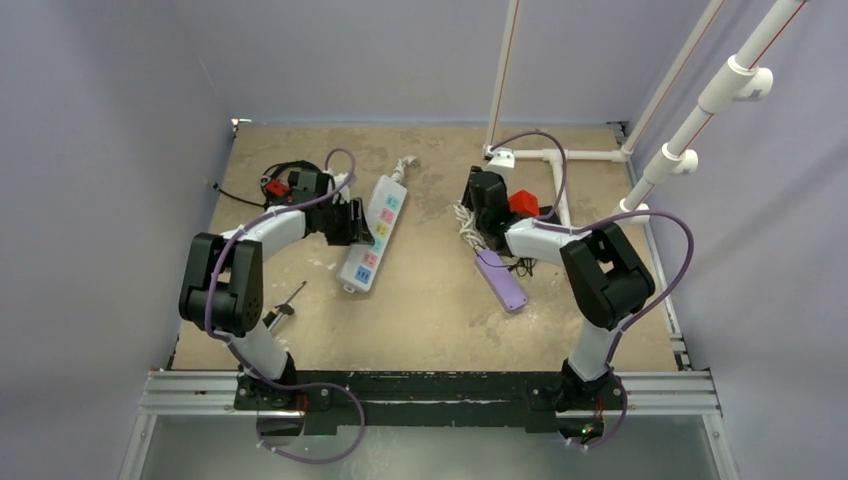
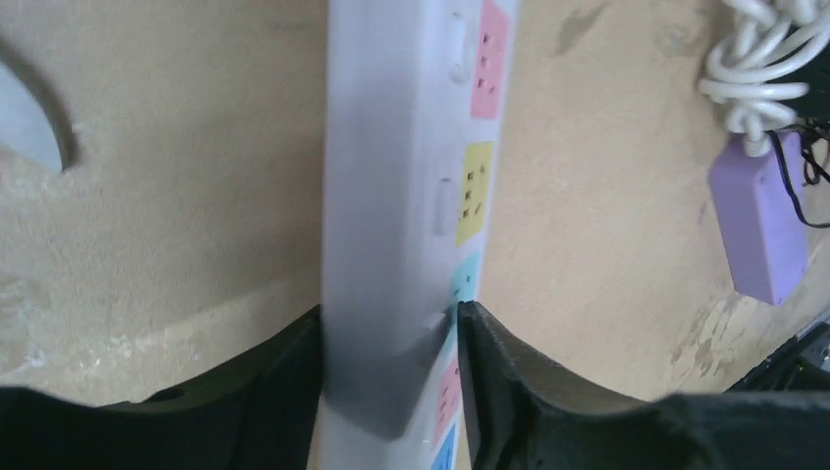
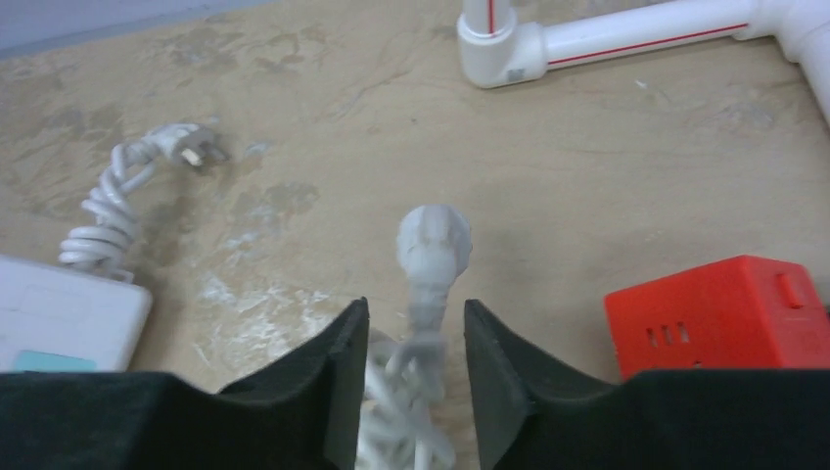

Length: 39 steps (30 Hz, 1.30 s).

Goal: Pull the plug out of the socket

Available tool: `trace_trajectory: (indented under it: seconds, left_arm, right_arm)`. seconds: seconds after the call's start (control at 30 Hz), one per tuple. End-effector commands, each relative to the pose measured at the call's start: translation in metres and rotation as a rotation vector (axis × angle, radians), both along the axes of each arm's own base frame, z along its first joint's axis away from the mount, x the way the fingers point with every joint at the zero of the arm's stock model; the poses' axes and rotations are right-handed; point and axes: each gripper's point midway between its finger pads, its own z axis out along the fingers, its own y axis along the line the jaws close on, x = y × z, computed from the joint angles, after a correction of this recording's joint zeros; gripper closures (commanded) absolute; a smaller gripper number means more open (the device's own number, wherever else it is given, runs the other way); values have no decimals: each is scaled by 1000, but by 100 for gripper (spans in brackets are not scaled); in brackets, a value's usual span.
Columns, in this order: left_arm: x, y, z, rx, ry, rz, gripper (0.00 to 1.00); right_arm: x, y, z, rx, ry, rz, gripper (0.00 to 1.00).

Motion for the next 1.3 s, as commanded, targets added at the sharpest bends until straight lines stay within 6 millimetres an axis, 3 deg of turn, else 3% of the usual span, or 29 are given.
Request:
trace_trajectory:
  seconds: [0.0,0.1,0.23,0.37,0.6,0.77,0.93,1.13,1.27]
  left_arm:
    - [-9,21,-30,116,81,39,45]
    - [-10,24,-31,128,85,48,35]
    - [-8,26,-30,139,77,54,25]
    - [-3,30,-19,156,27,70,5]
    - [16,50,30,208,-172,166,1]
    - [24,65,80,218,-363,255,1]
    - [19,65,138,175,-539,267,1]
    - [-4,72,202,139,-751,304,1]
    - [-31,81,249,120,-925,332,1]
  right_arm:
    - [6,-11,31,77,-80,-26,52]
    - [7,-16,29,88,-76,-35,35]
    - [6,-19,33,103,-88,-28,24]
    - [1,-17,44,106,-116,4,7]
    - [-13,-13,84,113,-224,102,1]
    - [-40,-5,141,141,-388,239,1]
    - [-85,6,210,158,-573,434,2]
    - [-148,-19,292,183,-795,476,1]
    - [-164,-39,319,168,-844,416,1]
